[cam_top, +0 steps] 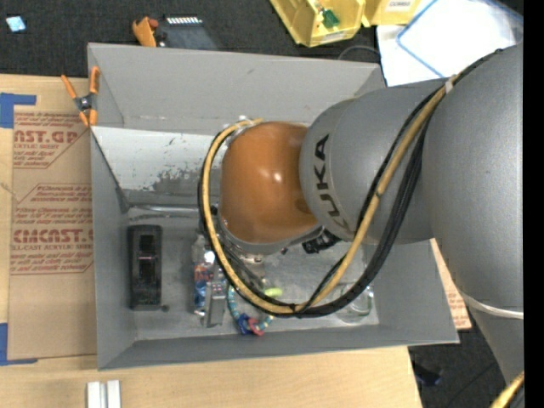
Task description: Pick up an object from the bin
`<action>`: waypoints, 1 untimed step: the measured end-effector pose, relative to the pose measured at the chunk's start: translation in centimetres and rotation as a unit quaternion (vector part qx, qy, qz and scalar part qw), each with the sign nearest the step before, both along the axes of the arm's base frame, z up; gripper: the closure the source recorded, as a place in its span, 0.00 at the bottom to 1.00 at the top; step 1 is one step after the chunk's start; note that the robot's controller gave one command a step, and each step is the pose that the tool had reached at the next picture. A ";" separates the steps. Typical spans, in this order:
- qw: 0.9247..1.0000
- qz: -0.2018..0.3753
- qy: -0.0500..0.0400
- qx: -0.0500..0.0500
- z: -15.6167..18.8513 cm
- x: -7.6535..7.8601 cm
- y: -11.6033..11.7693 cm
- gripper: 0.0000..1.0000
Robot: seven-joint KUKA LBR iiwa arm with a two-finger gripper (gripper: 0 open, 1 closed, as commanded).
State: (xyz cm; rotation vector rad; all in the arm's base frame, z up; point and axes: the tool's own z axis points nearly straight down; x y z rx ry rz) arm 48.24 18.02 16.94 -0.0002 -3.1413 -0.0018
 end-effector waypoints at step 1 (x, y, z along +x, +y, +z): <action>0.999 0.051 -0.001 0.000 -0.3 0.2 -1.4 0.00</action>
Offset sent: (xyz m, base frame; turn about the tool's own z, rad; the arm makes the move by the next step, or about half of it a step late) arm -0.0030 -0.0558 0.0029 -0.1790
